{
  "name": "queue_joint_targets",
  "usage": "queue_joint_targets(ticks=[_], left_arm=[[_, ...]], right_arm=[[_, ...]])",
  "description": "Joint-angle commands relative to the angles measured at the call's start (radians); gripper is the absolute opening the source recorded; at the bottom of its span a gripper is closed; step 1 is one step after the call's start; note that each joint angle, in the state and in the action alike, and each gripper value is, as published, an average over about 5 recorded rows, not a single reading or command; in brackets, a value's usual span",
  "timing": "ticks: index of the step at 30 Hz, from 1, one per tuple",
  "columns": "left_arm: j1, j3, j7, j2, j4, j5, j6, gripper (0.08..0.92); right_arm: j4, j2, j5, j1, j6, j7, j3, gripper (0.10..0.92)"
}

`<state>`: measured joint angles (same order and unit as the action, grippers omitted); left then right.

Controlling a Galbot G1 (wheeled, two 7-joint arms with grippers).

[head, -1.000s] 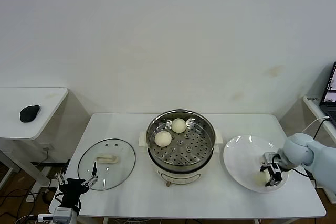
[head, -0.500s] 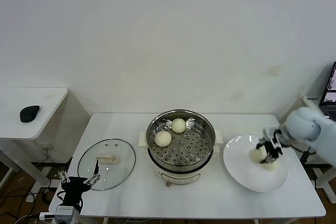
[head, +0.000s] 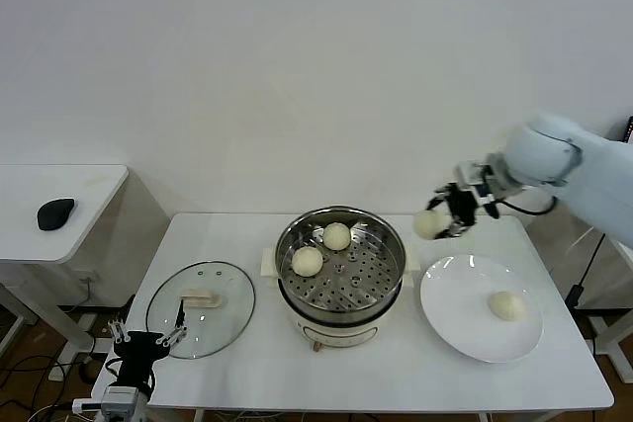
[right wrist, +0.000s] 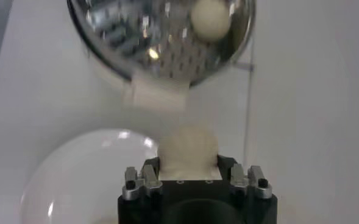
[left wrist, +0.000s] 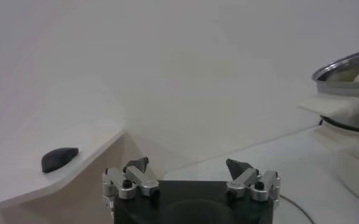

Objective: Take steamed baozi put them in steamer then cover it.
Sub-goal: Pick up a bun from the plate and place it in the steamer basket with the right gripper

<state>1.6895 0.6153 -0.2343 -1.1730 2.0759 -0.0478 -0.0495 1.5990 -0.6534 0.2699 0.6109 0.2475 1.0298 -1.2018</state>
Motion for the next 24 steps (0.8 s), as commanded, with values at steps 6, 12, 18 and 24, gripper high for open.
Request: queue_joint_targets(ticks=[6, 12, 18, 24], left_arm=[[0.004, 0.017, 0.001, -0.008, 0.001, 0.001, 0.003, 0.823], [0.007, 0.023, 0.0, -0.018, 0.001, 0.002, 0.005, 0.823], [0.01, 0.028, -0.003, -0.027, -0.002, 0.003, 0.015, 0.823], [0.011, 0.034, -0.004, -0.033, -0.002, 0.001, 0.018, 0.823]], right_arm=[[0.033, -0.252, 0.015, 0.065, -0.211, -0.081, -0.163, 0.594], [-0.008, -0.311, -0.145, 0.038, -0.343, -0.083, -0.204, 0.596], [-0.032, -0.361, -0.241, 0.006, -0.415, -0.088, -0.209, 0.602], [-0.034, -0.397, -0.3, -0.008, -0.468, -0.084, -0.22, 0.602]])
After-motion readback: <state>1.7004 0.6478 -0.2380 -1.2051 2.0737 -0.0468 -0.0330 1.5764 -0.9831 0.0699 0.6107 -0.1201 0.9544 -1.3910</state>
